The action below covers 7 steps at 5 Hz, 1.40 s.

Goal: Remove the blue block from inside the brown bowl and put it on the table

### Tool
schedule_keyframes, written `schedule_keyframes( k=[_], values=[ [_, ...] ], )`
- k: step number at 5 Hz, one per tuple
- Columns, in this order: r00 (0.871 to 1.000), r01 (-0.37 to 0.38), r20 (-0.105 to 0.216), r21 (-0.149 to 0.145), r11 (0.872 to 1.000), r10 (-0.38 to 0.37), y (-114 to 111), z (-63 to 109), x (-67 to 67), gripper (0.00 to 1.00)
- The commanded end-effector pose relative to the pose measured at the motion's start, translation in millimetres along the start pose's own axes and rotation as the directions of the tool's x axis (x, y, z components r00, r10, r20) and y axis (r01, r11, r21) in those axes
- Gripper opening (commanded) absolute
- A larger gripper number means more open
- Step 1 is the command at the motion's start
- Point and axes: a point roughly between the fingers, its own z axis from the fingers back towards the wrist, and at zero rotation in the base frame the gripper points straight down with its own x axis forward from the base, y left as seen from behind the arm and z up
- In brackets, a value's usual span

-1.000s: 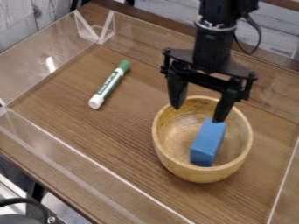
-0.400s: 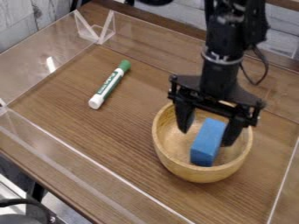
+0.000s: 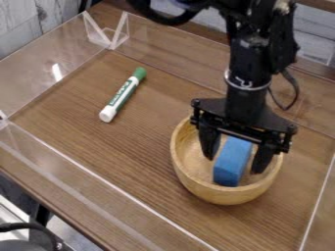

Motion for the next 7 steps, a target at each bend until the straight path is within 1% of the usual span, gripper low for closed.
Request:
schedule_keyframes(
  k=[1,3,4,5,7],
  values=[
    [0.999,0.006,0.040,-0.019,1.000,-0.005,-5,1.3,4.2,1.00],
    [0.998,-0.002,0.063,-0.035,0.999,0.004,-6,-8.6,5.2,1.00],
    [0.997,-0.005,0.074,-0.040,0.999,0.008,-6,-11.8,6.3,0.00],
    [0.997,-0.005,0.080,-0.040,0.999,0.009,-7,-11.7,7.5,1.00],
    [0.996,-0.015,0.091,-0.032,0.999,0.018,-6,-16.0,9.2,1.00]
  ],
)
